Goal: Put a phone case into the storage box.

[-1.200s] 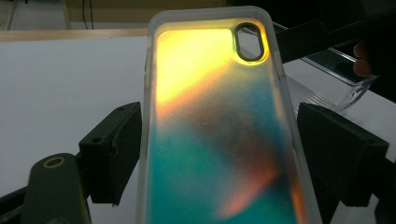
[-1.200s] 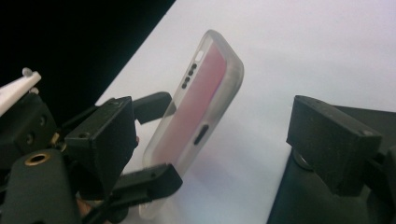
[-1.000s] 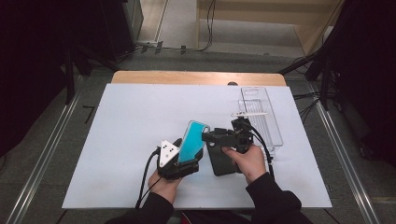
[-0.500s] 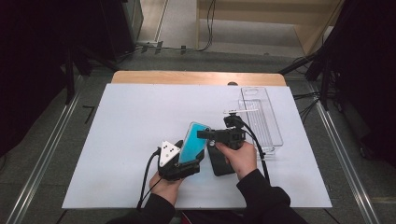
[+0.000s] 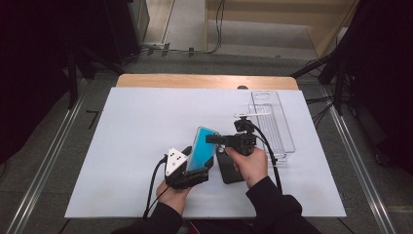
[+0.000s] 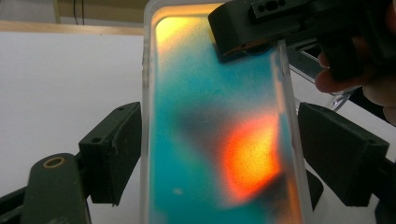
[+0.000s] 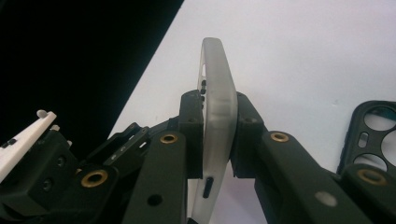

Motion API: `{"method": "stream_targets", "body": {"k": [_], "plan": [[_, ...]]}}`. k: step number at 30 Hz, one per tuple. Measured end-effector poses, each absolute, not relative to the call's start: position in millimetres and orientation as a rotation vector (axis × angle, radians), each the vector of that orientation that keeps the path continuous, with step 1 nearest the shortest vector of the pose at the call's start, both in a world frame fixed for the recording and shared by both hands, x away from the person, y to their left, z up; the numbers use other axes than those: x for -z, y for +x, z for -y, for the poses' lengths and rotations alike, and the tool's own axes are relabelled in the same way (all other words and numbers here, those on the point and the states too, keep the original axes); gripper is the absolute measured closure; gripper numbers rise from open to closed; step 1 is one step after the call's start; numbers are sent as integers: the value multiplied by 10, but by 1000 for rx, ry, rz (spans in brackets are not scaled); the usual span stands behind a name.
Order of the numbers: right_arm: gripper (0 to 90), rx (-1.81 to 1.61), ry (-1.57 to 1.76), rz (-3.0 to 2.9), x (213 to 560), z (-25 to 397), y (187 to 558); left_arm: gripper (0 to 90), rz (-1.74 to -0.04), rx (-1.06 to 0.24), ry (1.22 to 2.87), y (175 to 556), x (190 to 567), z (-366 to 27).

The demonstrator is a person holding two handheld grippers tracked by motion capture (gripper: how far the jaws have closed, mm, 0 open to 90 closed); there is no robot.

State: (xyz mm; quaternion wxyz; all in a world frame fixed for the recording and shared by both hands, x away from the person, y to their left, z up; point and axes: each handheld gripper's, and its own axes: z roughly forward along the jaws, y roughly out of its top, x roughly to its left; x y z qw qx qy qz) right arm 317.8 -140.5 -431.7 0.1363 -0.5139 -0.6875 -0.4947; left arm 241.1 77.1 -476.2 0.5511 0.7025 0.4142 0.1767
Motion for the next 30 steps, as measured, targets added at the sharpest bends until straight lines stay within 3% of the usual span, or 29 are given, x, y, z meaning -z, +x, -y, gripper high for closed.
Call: {"method": "stream_targets", "body": {"k": [7,13,30], "plan": [[768,1436,-1479,1975,4269,1429,3166,168,-949,-421,1667,2425,4738,-767],[774,1457,-1466,1994,4215,1459,3160,136,-994,-328,1716,2457,4631,-805],[773,1502,-1507,2253,4121,1535,3087,154,-1049,-84,1919,2639,4431,-896]]}}
